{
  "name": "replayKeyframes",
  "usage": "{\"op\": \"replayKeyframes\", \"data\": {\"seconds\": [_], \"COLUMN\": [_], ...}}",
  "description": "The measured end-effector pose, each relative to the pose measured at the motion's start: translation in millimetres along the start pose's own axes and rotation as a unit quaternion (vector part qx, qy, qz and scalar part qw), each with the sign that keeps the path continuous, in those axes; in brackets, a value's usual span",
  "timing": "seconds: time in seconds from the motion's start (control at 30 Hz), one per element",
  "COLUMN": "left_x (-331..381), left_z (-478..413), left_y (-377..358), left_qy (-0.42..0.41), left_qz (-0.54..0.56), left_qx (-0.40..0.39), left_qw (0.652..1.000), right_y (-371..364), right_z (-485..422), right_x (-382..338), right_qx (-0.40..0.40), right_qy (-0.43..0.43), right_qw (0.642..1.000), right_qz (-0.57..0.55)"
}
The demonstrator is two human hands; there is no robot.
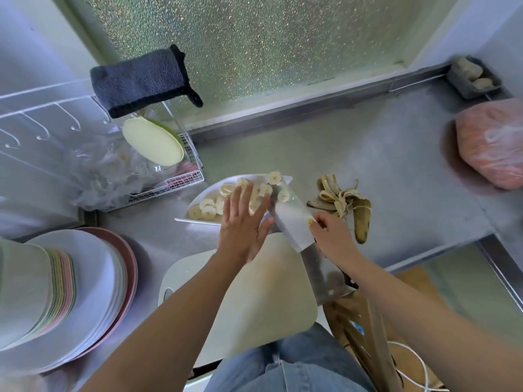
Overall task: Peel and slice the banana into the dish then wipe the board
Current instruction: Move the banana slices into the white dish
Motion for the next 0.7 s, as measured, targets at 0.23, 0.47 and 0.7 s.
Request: {"op": "replayKeyframes", "data": {"seconds": [0.23, 0.47, 0.7], "left_x": [16, -7, -2], "left_z": [-13, -5, -5], "left_y": [-12, -9, 0], "left_qy": [-0.071, -0.040, -0.017], "left_qz": [0.019, -0.024, -0.008], "left_qx": [-0.077, -0.075, -0.055], "left_qw": [0.994, 0.996, 0.998], "right_y": [-19, -12, -12], "right_z": [0, 1, 1], "right_x": [-7, 1, 0], "right_qx": [-0.033, -0.036, -0.024], "right_qy": [-0.002, -0.008, -0.010], "right_qw": [0.999, 0.999, 0.999], "right_qz": [-0.034, -0.027, -0.020]}}
Point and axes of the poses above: each hand's wrist, its own z-axis away from the middle knuckle, its own y-axis out of the back of the hand, x = y × z, the point moved 7 cm from there along -z, towards the middle knuckle, and after that the axes turned 14 degrees about -y, right-handed, at the moved point
